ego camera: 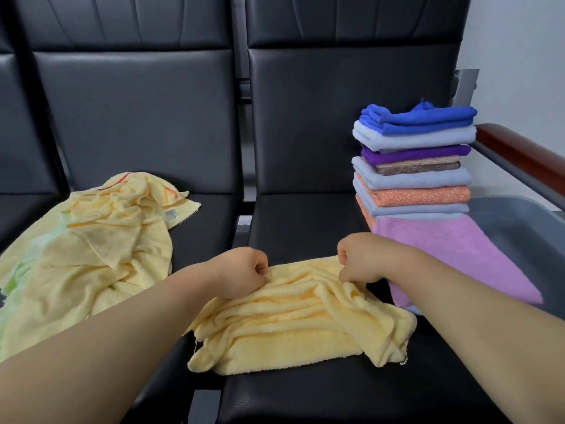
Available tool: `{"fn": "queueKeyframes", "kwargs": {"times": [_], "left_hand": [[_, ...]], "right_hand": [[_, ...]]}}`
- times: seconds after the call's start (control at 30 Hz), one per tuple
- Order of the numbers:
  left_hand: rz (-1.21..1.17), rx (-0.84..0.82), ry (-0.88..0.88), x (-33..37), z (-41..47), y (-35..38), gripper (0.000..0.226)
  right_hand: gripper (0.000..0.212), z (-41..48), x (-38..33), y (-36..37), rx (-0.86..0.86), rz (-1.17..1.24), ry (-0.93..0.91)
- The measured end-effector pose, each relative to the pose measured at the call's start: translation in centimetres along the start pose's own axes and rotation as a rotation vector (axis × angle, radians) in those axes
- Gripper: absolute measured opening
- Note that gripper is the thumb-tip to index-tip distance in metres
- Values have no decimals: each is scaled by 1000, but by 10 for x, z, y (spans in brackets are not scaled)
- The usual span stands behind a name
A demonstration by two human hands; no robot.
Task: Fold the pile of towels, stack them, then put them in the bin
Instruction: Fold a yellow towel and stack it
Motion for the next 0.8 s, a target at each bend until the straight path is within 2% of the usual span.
{"fn": "queueKeyframes", "kwargs": {"times": [0.07,0.13,0.3,0.43,0.8], "left_hand": [[5,5,-1,-1,1,0,9],[8,10,-1,-2,1,0,9],[5,31,0,-2,2,0,11],[-4,37,-5,-4,4,-1,13],[-16,77,-53,-11,9,0,9]], "right_hand": [[3,3,-1,2,7,-18,22],[6,1,-1,-4,41,40,25],[12,2,1,-16,247,237,45],[30,7,-2,-3,202,131,69],[18,17,-3,7,203,120,91]]}}
Point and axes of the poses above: each hand's wrist, its own z-axis towards the middle knuckle, its own y-axis out of the palm, x = y × z, the point moved 4 cm from there along z, towards the middle knuckle, and after that the axes turned 4 degrees about y, right-handed, at the moved point
